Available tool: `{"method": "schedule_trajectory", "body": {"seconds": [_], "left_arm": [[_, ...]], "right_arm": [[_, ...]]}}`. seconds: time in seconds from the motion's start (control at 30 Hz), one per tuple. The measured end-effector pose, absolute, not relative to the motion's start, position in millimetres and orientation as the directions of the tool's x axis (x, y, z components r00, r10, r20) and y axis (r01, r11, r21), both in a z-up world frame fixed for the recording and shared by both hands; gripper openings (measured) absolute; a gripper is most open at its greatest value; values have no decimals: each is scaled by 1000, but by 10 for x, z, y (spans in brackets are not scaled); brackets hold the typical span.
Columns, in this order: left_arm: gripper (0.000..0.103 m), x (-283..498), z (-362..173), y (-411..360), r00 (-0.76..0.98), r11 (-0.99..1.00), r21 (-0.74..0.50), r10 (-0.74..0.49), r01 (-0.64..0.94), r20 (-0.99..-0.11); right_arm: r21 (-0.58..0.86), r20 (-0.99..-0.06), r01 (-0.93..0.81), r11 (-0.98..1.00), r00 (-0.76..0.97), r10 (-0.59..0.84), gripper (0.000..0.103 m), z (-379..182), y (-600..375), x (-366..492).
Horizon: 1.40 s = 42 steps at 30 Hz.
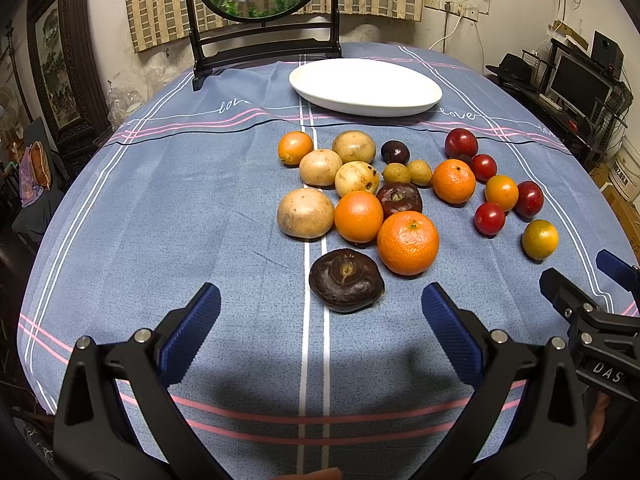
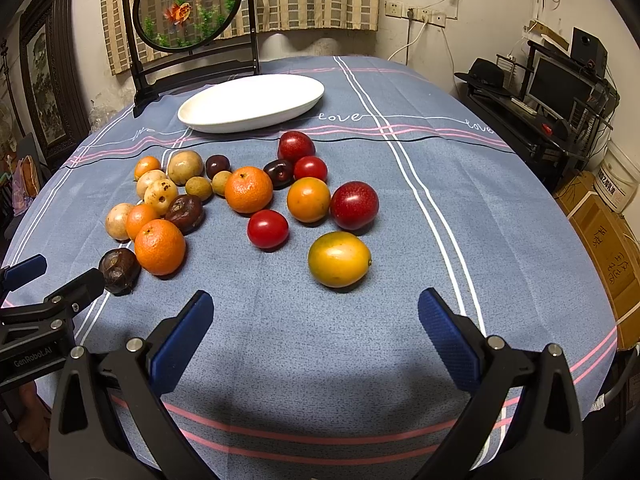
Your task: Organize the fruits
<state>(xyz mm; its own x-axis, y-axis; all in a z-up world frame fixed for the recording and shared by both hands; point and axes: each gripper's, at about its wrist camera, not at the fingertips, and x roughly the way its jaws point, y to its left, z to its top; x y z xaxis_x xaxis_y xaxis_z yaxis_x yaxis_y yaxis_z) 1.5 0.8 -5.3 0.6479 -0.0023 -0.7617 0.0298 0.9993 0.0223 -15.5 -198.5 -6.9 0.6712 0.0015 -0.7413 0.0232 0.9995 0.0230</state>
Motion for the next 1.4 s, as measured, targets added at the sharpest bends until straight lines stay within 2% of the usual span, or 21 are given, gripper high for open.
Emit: {"method": "schedule_trajectory", "body": {"seconds": [0.73, 1.13, 1.33, 1.4], "left_arm": [[101, 9, -107, 6, 653, 997, 49, 1, 55, -757], [101, 116, -276, 113, 613, 992, -2, -78, 122, -786], [85, 244, -422, 12, 573, 987, -6, -100, 163, -813], [75, 310, -474, -16, 561, 986, -11, -104, 167, -821]], "right_arm": [[17, -742, 26, 1000, 670, -5, 102, -106, -2055, -181], [30, -757, 6, 1000, 654, 19, 102, -144, -2118, -156], [54, -771, 5, 999, 635, 38, 102, -232, -2174, -102], [60, -772, 2, 998, 634, 45, 102, -250, -2195, -79]]}}
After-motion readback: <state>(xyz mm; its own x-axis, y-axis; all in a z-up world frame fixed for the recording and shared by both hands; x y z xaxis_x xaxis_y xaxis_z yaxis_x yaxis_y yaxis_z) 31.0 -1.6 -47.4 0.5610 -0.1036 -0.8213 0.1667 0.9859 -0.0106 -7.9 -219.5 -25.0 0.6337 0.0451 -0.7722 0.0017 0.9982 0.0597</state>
